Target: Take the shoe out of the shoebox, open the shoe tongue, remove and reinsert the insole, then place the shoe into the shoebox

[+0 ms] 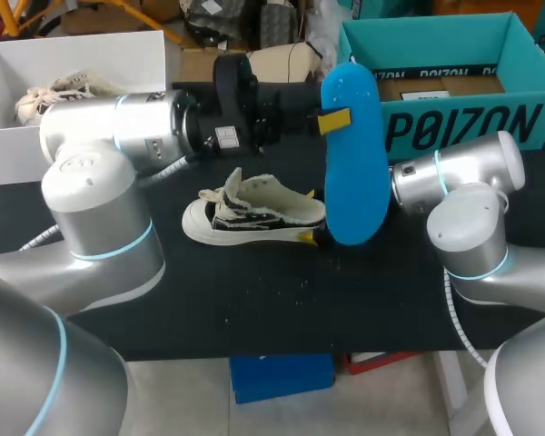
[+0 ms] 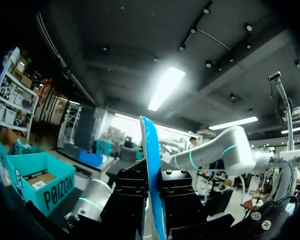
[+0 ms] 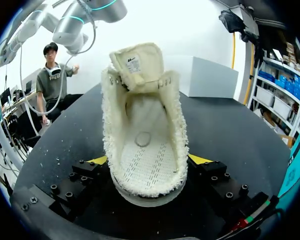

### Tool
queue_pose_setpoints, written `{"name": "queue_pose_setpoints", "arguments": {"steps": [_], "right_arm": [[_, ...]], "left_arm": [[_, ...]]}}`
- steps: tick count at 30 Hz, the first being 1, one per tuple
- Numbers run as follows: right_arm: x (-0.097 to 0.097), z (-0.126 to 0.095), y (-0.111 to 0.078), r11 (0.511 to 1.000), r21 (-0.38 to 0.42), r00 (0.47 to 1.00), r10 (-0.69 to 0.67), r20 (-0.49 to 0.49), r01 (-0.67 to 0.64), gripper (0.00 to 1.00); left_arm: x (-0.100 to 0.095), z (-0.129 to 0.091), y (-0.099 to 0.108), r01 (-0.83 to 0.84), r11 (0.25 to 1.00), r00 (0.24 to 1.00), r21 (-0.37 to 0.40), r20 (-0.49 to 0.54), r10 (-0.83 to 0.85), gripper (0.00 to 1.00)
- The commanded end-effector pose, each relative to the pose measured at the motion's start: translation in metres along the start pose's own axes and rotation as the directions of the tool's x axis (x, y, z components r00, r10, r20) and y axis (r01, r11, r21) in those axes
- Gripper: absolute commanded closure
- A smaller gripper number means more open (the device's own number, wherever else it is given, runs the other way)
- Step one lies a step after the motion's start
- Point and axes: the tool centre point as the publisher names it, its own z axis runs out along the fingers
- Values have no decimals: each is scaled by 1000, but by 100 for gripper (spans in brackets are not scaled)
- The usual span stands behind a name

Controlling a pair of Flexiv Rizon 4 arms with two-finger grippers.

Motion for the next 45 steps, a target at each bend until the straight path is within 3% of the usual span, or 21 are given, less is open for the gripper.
{"name": "queue_pose_setpoints", "arguments": {"steps": [1, 7, 10, 17, 23, 39, 40, 41, 42, 45], "right_arm": [[-1, 3, -1, 1000, 1, 1000, 1, 0, -1, 100], [-1, 3, -1, 1000, 1, 1000, 1, 0, -1, 100], [-1, 3, -1, 1000, 1, 1000, 1, 0, -1, 100], [-1, 3, -1, 1000, 1, 1000, 1, 0, -1, 100], [-1, 3, -1, 1000, 1, 1000, 1, 0, -1, 100], [-1, 3, -1, 1000, 1, 1000, 1, 0, -1, 100], [-2, -1, 5, 1000, 14, 1000, -14, -2, 14, 95], [-2, -4, 11, 999, 41, 999, -29, -20, 30, 68], [-2, -7, 18, 995, 85, 998, -55, -43, 59, 0], [-1, -20, 46, 980, 159, 990, -103, -91, 117, 0]], "left_arm": [[3, 2, 0, 14, 1000, 1000, 14, -5, -14, 100], [21, 7, -9, 161, 986, 986, 50, -43, -159, 100], [31, 8, -14, 238, 971, 970, 12, -47, -238, 100], [51, 12, -35, 245, 968, 969, -57, -8, -246, 100], [65, 13, -43, 223, 973, 975, -65, 8, -223, 100], [73, 11, -43, 208, 977, 978, -54, 21, -207, 100], [73, 11, -43, 208, 977, 978, -54, 21, -207, 100], [73, 11, -43, 208, 977, 978, -54, 21, -207, 100], [73, 11, -43, 208, 977, 978, -54, 21, -207, 100], [73, 11, -43, 208, 977, 978, -54, 21, -207, 100]]}}
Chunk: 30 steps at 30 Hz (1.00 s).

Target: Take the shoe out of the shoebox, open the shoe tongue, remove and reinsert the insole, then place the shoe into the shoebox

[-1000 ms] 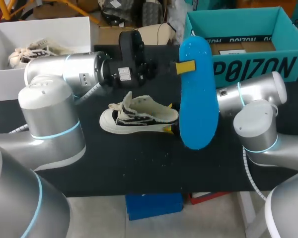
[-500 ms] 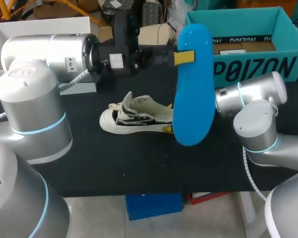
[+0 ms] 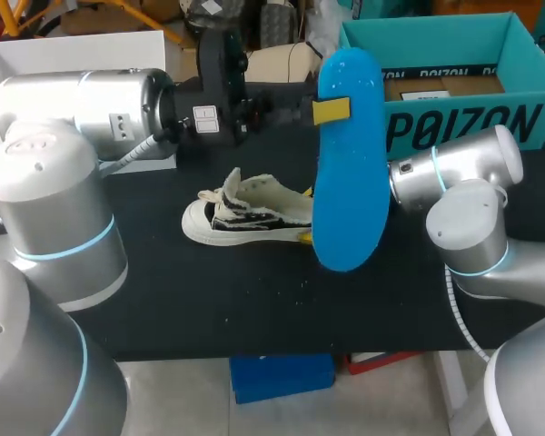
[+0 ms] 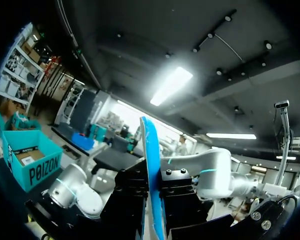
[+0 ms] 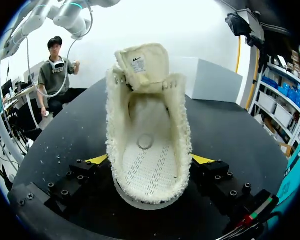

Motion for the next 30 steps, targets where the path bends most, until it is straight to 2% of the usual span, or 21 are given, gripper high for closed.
{"name": "queue_pose_setpoints", "arguments": {"steps": [1, 2, 6, 9, 13, 19, 21, 22, 30], "right_arm": [[-7, -25, 41, 984, 166, 994, -46, -95, 61, 0], [-7, -30, 50, 977, 196, 992, -58, -116, 80, 0], [-5, -44, 66, 956, 274, 987, -64, -145, 102, 0], [0, -48, 73, 943, 317, 986, -55, -160, 104, 0], [8, -51, 80, 903, 415, 977, -27, -209, 114, 0], [7, -58, 88, 835, 542, 992, -34, -124, 97, 0], [5, -59, 90, 795, 598, 993, -52, -102, 104, 0], [2, -61, 91, 788, 606, 994, -79, -76, 108, 0], [2, -61, 91, 788, 606, 994, -79, -76, 108, 0]], "left_arm": [[1, 2, 1, 0, 1000, 1000, 1, 7, 0, 100], [1, 2, 1, 0, 1000, 1000, 1, 7, 0, 100], [1, 2, 1, 0, 1000, 1000, 1, 7, 0, 100], [1, 2, 1, 0, 1000, 1000, 1, 7, 0, 100], [1, 2, 1, 0, 1000, 1000, 1, 7, 0, 100], [1, 2, 1, 0, 1000, 1000, 1, 7, 0, 100], [1, 2, 1, 0, 1000, 1000, 1, 7, 0, 100], [1, 2, 1, 0, 1000, 1000, 1, 7, 0, 100], [1, 2, 1, 0, 1000, 1000, 1, 7, 0, 100]]}}
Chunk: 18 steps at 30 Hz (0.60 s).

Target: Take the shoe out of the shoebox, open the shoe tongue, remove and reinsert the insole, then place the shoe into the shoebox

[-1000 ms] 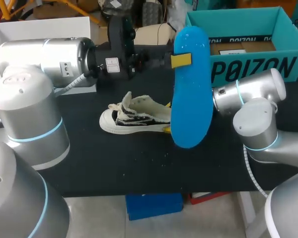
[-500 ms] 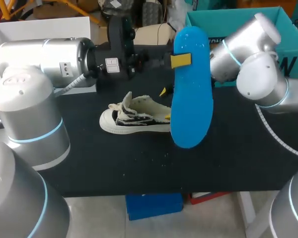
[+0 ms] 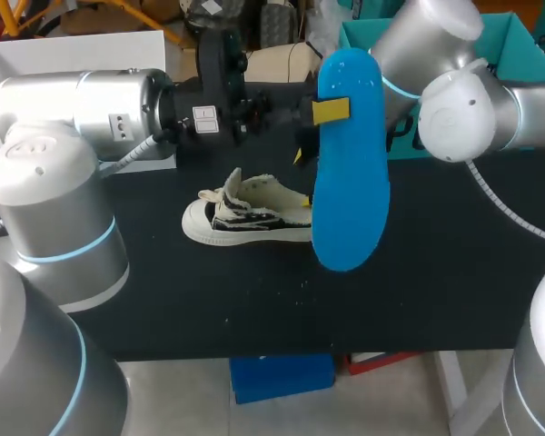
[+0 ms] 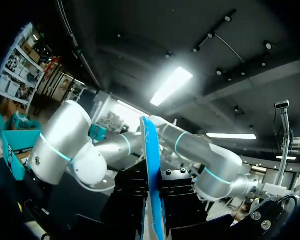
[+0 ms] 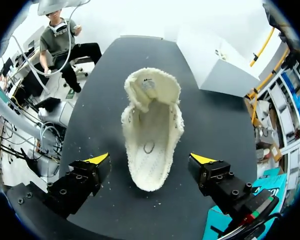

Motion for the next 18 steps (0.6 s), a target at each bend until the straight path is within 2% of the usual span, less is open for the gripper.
{"name": "queue_pose_setpoints", "arguments": {"steps": [1, 7, 14, 18], "right_arm": [[1, -1, 3, 995, 101, 1000, 2, 1, -2, 0], [0, 2, 0, 995, 104, 1000, 5, -1, -5, 0], [5, 34, -36, 976, 214, 998, 49, -29, -42, 0], [5, 39, -49, 964, 252, 996, 92, -12, -86, 0]], "left_arm": [[1, 2, 1, 0, 1000, 1000, 1, 5, 0, 100], [1, 2, 1, 0, 1000, 1000, 1, 5, 0, 100], [1, 2, 1, 0, 1000, 1000, 1, 5, 0, 100], [1, 2, 1, 0, 1000, 1000, 1, 5, 0, 100]]}}
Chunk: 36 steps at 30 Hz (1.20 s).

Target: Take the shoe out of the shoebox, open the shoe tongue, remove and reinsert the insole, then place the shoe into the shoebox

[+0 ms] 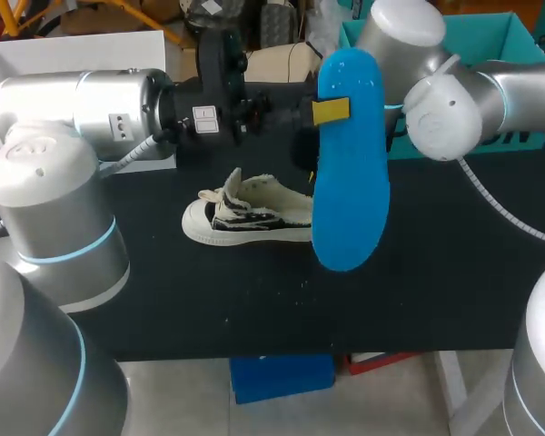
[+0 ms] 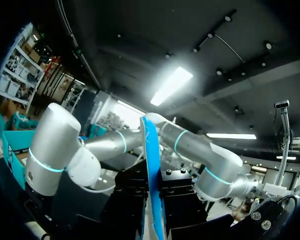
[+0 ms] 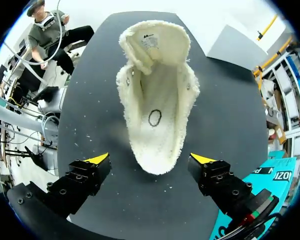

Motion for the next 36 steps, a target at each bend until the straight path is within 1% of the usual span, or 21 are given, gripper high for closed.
{"name": "queue_pose_setpoints", "arguments": {"steps": [1, 5, 8, 10, 12, 15, 20, 25, 29, 36], "right_arm": [[-4, 14, -1, 999, 52, 1000, 17, 8, -17, 0], [-11, 17, -6, 996, 84, 999, 42, 24, -44, 0], [-16, 20, -7, 991, 123, 998, 50, 35, -54, 0], [-20, 22, -5, 986, 162, 998, 44, 37, -50, 0], [-23, 24, -3, 984, 172, 998, 47, 39, -53, 0], [-27, 29, 1, 976, 215, 999, 35, 32, -41, 0], [-30, 36, 9, 971, 237, 1000, 9, 11, -11, 0], [-30, 41, 13, 969, 248, 1000, 7, -1, -6, 0], [-27, 45, 17, 964, 267, 1000, 14, -13, -10, 0], [-21, 51, 25, 966, 259, 1000, 7, -20, -2, 0]], "left_arm": [[0, 2, 1, 0, 1000, 1000, 1, 5, 0, 100], [0, 2, 1, 0, 1000, 1000, 1, 5, 0, 100], [0, 2, 1, 0, 1000, 1000, 1, 5, 0, 100], [0, 2, 1, 0, 1000, 1000, 1, 5, 0, 100], [0, 2, 1, 0, 1000, 1000, 1, 5, 0, 100], [0, 2, 1, 0, 1000, 1000, 1, 5, 0, 100], [0, 2, 1, 0, 1000, 1000, 1, 5, 0, 100], [0, 2, 1, 0, 1000, 1000, 1, 5, 0, 100], [0, 2, 1, 0, 1000, 1000, 1, 5, 0, 100], [0, 2, 1, 0, 1000, 1000, 1, 5, 0, 100]]}}
